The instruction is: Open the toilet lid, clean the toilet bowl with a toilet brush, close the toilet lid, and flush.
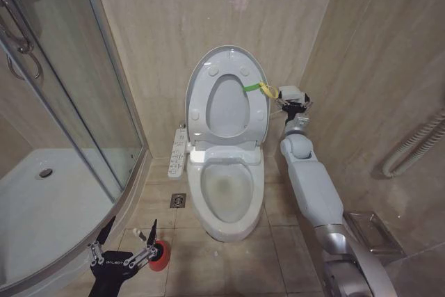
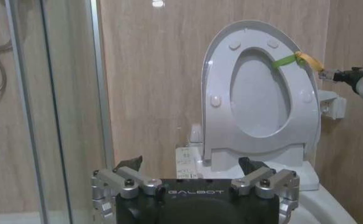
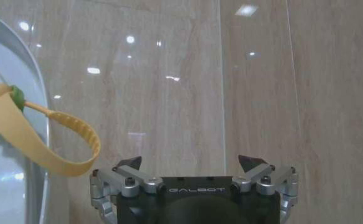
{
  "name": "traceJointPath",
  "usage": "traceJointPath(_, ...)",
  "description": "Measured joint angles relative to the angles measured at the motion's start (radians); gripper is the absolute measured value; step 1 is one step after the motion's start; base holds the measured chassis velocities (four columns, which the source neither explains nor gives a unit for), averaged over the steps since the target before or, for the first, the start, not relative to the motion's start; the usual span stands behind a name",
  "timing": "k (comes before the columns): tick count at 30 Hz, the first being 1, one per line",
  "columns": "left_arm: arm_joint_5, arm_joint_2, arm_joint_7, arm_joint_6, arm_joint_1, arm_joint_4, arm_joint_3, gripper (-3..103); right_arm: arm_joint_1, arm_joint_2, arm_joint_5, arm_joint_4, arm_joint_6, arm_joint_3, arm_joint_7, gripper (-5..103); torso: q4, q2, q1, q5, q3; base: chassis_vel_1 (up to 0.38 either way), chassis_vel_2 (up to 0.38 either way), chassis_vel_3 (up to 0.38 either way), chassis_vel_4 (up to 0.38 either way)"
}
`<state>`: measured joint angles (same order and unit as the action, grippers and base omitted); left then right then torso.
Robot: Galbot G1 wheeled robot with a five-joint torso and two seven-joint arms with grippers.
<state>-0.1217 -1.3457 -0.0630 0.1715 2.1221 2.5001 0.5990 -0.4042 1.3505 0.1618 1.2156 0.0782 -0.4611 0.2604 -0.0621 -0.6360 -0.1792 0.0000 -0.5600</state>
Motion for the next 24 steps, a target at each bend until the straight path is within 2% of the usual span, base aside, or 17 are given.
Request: traceJointPath(24, 0.000, 0.000, 0.000, 0.000, 0.000, 0.000, 0.000, 100, 0.011, 0.031, -0.015, -0.020, -0.001, 0.025, 0.009, 100, 0.0002, 0.000, 0.000, -0.0002, 0.000, -0.018, 0.012, 0.015, -0.017)
